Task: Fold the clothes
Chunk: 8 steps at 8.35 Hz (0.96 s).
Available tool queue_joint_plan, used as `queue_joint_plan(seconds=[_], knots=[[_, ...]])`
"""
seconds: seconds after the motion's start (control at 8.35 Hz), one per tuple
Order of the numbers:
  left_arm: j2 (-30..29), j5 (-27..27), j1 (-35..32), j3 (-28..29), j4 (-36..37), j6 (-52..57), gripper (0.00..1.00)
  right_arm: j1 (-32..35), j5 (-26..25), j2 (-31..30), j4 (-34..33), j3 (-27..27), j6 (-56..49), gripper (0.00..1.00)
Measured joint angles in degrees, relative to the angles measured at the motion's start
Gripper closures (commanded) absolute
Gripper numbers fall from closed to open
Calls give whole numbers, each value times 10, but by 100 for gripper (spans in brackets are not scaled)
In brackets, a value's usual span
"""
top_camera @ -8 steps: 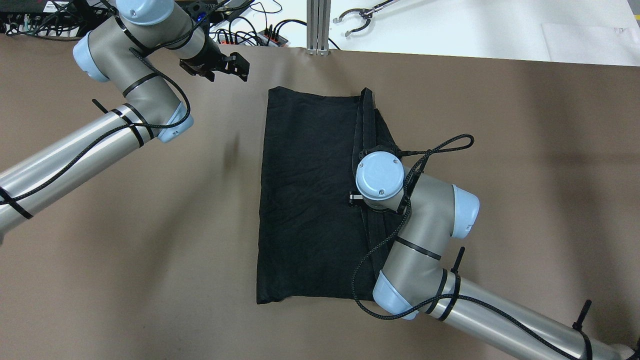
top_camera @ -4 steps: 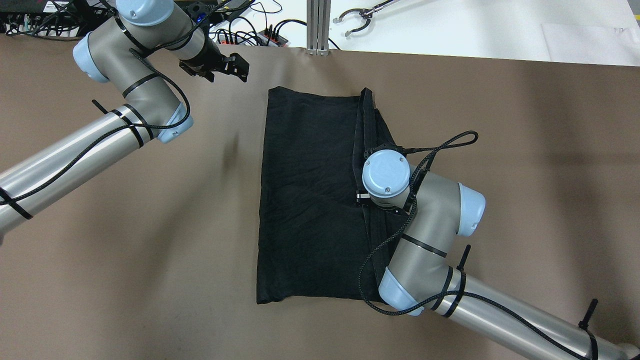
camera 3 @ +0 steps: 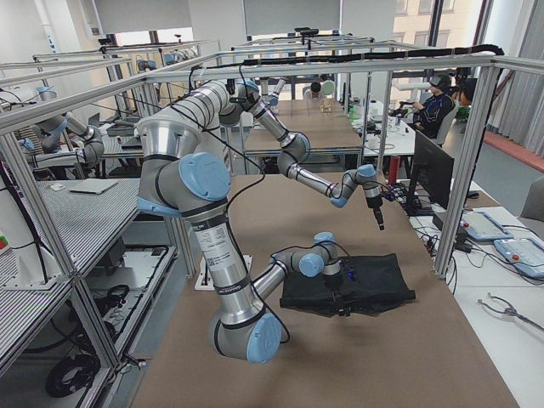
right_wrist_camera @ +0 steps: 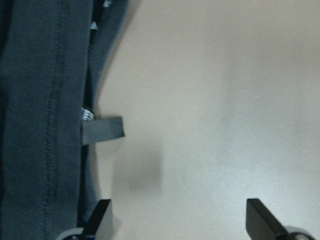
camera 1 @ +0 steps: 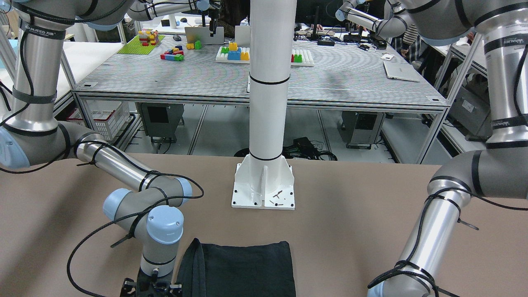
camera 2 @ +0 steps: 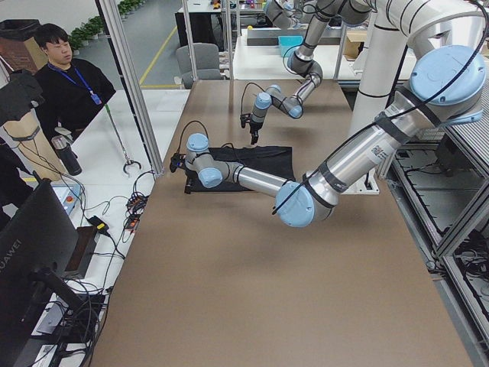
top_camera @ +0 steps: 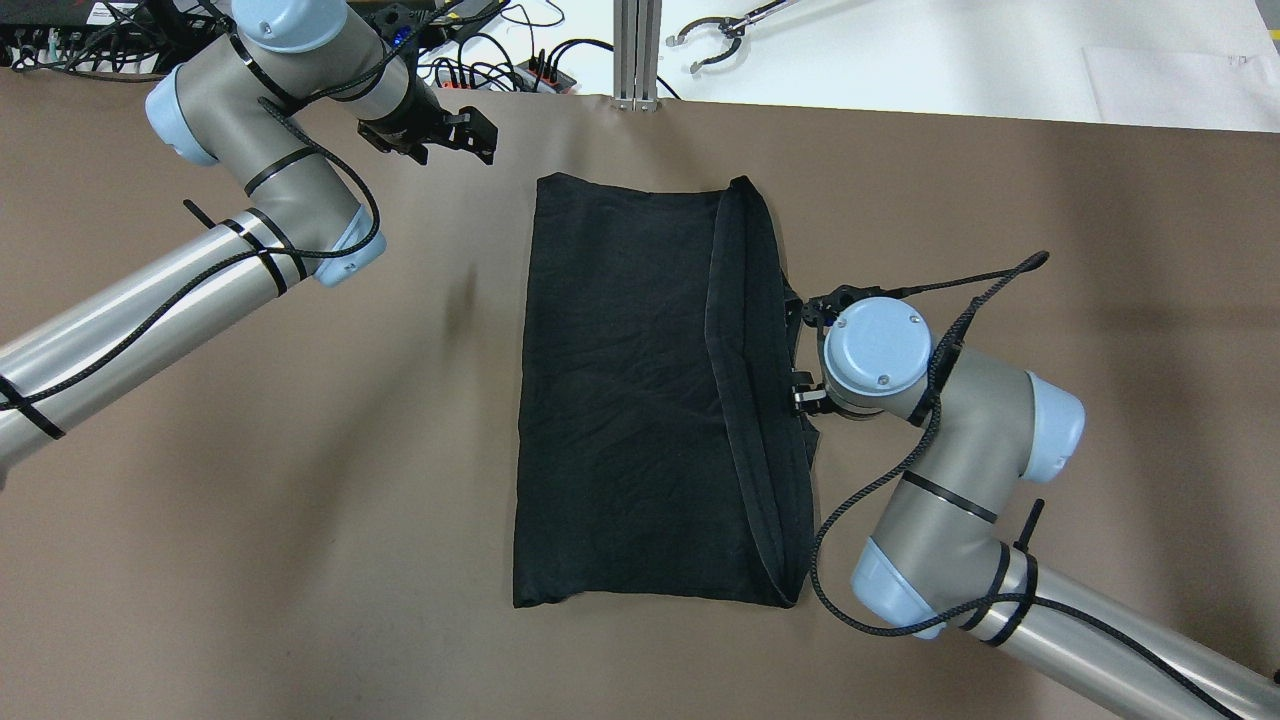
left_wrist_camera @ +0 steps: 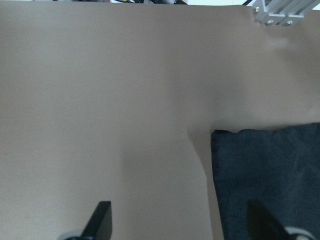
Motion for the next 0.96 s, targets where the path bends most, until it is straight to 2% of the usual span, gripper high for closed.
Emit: queue_joint_plan(seconds=[0.12, 0.36, 0.72, 0.96], knots=[[0, 0, 0, 0, 0, 0, 5, 2, 0, -24, 1, 19, -11, 6], [0, 0, 0, 0, 0, 0, 5, 1, 2, -32, -3, 49, -13, 6], [2, -1, 0, -1, 0, 0, 5, -19, 6, 13, -64, 92, -11, 7], [4, -1, 0, -1, 0, 1, 5, -74, -24, 24, -80, 122, -17, 7]])
